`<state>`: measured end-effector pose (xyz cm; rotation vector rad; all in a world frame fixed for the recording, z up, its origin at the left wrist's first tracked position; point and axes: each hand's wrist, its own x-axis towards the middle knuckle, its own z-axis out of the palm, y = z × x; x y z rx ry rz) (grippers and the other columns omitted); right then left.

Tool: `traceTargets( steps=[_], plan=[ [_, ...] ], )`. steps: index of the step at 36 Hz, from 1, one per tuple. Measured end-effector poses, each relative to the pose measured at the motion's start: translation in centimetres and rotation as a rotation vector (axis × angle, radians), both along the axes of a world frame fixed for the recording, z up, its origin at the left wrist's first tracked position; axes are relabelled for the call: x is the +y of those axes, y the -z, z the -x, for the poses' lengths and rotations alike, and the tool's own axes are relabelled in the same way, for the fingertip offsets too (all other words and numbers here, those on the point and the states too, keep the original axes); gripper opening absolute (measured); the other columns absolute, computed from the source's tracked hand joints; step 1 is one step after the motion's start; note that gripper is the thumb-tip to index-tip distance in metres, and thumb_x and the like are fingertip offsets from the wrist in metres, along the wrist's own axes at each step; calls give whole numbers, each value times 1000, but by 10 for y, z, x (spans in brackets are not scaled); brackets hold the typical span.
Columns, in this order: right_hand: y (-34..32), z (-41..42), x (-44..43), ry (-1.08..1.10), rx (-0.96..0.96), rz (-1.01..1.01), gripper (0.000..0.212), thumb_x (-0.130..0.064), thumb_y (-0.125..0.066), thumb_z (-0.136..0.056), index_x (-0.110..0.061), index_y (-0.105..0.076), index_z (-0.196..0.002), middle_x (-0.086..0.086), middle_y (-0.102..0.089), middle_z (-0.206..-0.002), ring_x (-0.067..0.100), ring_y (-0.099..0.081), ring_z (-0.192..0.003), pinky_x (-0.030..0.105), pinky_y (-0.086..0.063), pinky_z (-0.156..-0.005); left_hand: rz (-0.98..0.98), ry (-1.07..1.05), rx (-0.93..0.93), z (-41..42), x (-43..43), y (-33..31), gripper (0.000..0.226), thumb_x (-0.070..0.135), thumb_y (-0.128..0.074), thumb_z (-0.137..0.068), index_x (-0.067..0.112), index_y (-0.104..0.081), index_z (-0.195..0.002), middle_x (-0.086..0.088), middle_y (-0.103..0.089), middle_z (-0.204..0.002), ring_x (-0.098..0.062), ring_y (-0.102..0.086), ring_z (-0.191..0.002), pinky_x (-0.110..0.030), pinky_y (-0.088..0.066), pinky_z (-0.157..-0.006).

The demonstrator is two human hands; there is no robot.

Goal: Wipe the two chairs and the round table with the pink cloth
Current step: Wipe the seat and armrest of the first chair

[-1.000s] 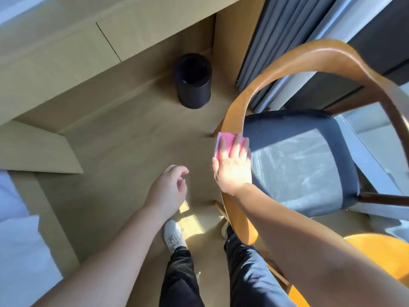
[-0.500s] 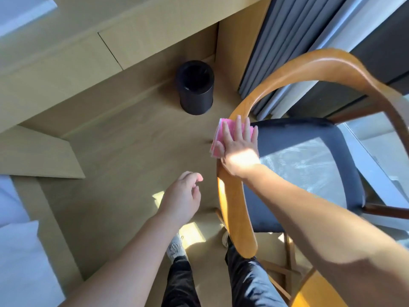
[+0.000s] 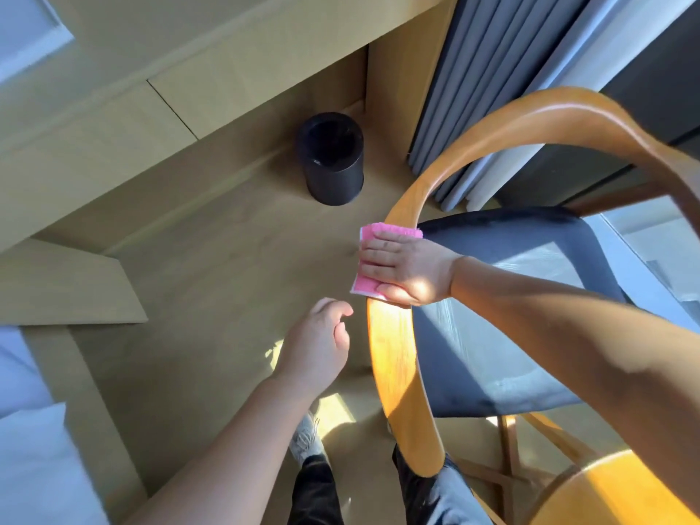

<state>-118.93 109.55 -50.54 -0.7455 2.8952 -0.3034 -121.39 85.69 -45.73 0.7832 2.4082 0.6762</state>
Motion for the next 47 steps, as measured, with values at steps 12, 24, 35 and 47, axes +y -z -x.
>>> traceTargets(
  steps=[12, 24, 35, 47],
  plan=[
    [14, 35, 34, 23, 85, -49, 47, -35, -31, -99, -9, -63, -121, 12, -64, -112, 38, -57, -110, 45, -26, -112, -84, -27, 54, 18, 34, 10, 23, 2, -53, -81, 11, -65, -99, 2, -61, -99, -24, -60, -73, -38, -51, -65],
    [8, 48, 107, 194, 123, -110, 62, -43, -10, -103, -11, -55, -131, 14, -62, -122, 38, -54, -117, 45, -22, -110, -29, -9, 88, 35, 110, 15, 25, 12, -58, -89, 13, -61, -114, 1, -55, -119, -19, -57, -100, -32, -47, -87],
    [2, 47, 164, 265, 182, -413, 52, -40, -26, -101, -12, -54, -134, 13, -60, -129, 35, -51, -125, 47, -21, -114, 100, 40, 194, 72, 199, 27, 64, 44, -51, -92, 18, -24, -145, -2, -30, -149, -21, -34, -132, -32, -37, -100],
    [-16, 35, 206, 450, 345, -360, 43, -35, -40, -100, -6, -55, -128, 15, -59, -124, 39, -52, -117, 51, -31, -111, 229, 144, 287, 80, 238, 40, 49, 41, -29, -100, 17, -27, -143, 0, -50, -134, -23, -58, -108, -34, -43, -75]
  ],
)
